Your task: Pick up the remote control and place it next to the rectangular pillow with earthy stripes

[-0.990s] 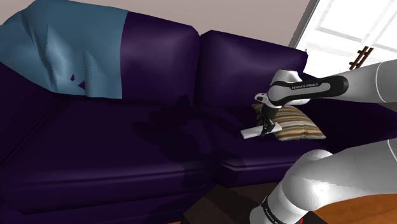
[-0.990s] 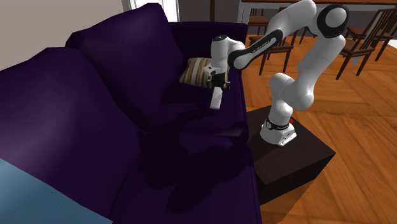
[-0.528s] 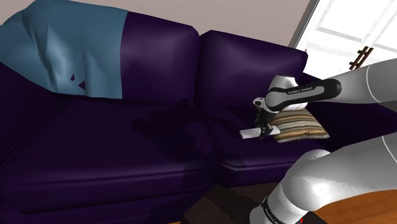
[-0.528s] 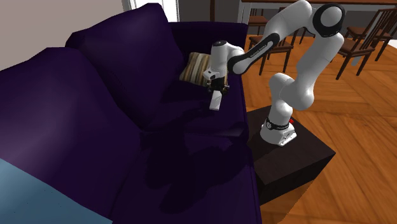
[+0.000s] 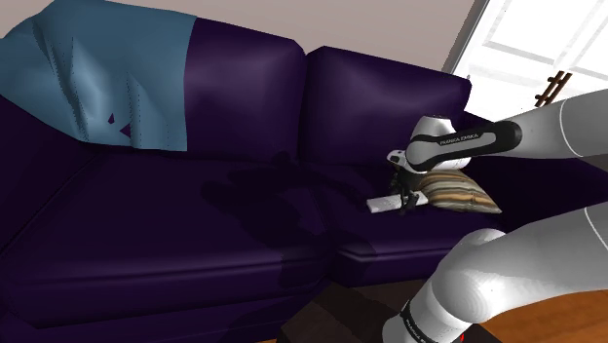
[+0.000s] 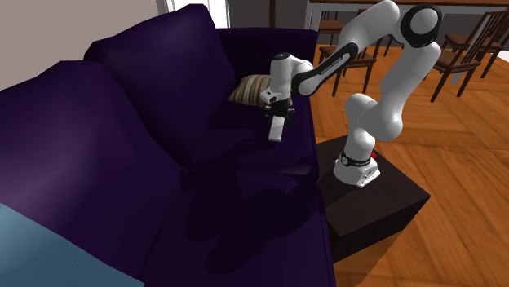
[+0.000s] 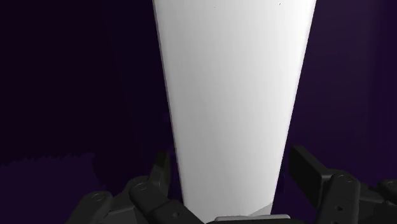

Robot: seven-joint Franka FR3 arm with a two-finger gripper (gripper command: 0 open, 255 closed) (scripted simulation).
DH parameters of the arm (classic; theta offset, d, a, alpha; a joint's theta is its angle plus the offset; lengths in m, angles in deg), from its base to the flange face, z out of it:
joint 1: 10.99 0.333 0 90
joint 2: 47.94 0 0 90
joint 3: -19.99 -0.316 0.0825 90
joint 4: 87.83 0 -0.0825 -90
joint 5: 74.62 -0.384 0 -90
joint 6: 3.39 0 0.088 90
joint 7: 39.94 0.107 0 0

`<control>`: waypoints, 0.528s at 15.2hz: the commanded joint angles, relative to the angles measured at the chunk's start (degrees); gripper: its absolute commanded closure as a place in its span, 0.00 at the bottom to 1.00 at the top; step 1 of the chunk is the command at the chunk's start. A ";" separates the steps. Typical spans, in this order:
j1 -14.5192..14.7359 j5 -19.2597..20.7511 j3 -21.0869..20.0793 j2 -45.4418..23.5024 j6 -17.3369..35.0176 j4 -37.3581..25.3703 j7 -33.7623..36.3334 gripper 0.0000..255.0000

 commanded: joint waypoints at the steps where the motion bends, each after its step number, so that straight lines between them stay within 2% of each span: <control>1: 0.00 0.00 0.01 -0.02 0.01 0.02 0.00 0.00; 3: 0.01 -0.01 0.00 -0.02 -0.02 0.00 0.01 0.00; 6: -0.48 -0.93 -2.90 4.26 -7.44 -3.17 0.26 0.00; 8: -0.53 -1.26 -3.62 5.14 -9.28 -4.11 0.26 0.00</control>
